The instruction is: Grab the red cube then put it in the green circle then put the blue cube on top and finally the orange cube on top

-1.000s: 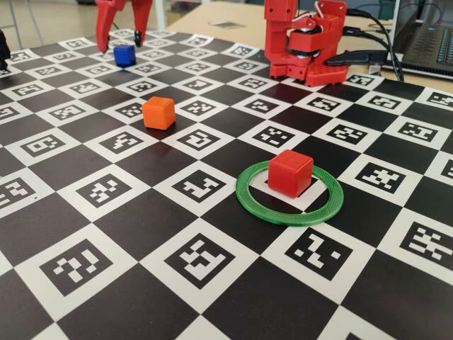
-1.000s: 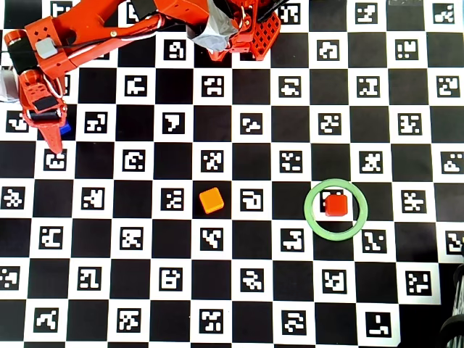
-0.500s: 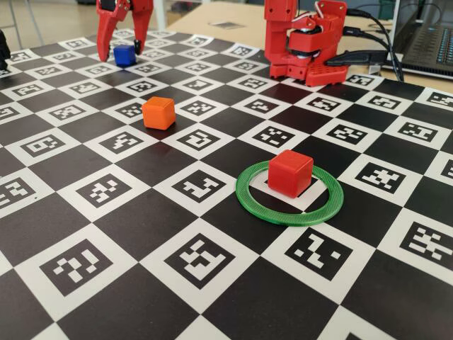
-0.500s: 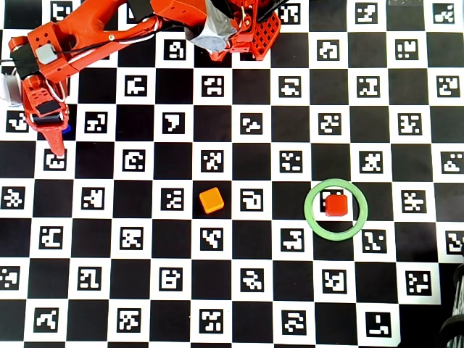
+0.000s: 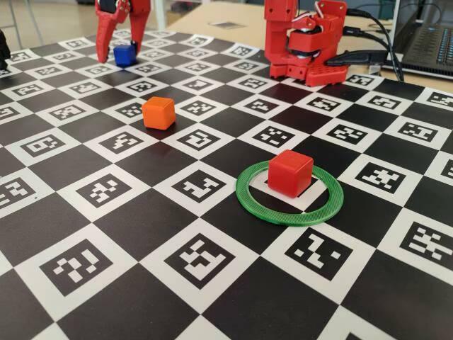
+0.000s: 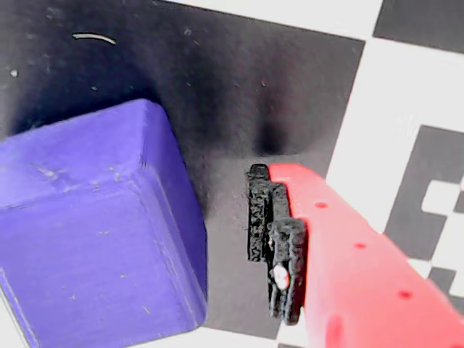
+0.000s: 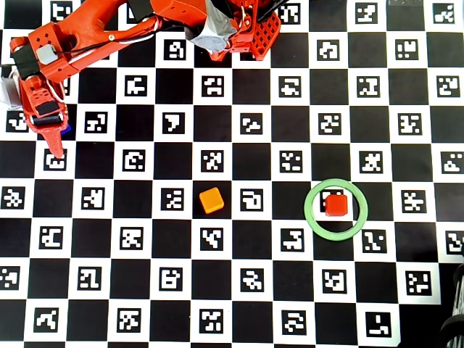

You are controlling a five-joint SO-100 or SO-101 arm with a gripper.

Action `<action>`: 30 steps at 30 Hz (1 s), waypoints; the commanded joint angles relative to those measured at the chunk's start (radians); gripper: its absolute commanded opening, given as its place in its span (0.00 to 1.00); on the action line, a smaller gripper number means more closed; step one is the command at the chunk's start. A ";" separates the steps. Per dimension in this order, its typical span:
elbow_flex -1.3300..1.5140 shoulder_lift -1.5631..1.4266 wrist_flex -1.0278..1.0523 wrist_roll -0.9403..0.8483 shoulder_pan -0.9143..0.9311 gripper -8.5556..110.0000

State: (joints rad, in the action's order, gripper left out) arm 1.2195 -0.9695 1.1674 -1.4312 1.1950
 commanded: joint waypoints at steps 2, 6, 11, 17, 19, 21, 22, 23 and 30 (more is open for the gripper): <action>-0.011 -0.026 -0.011 -0.055 0.011 0.43; -0.012 -0.026 -0.011 -0.098 0.008 0.43; -0.014 -0.029 0.000 -0.132 -0.003 0.43; -0.014 -0.035 0.008 -0.133 -0.020 0.43; -0.014 -0.037 0.008 -0.130 -0.025 0.43; -0.015 -0.038 0.008 -0.126 -0.026 0.43; -0.017 -0.038 0.008 -0.124 -0.028 0.43; -0.017 -0.038 0.008 -0.124 -0.028 0.43; -0.011 -0.038 0.000 -0.127 -0.028 0.41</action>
State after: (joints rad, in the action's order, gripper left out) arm 1.2195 -0.9695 1.1674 -1.5631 1.1812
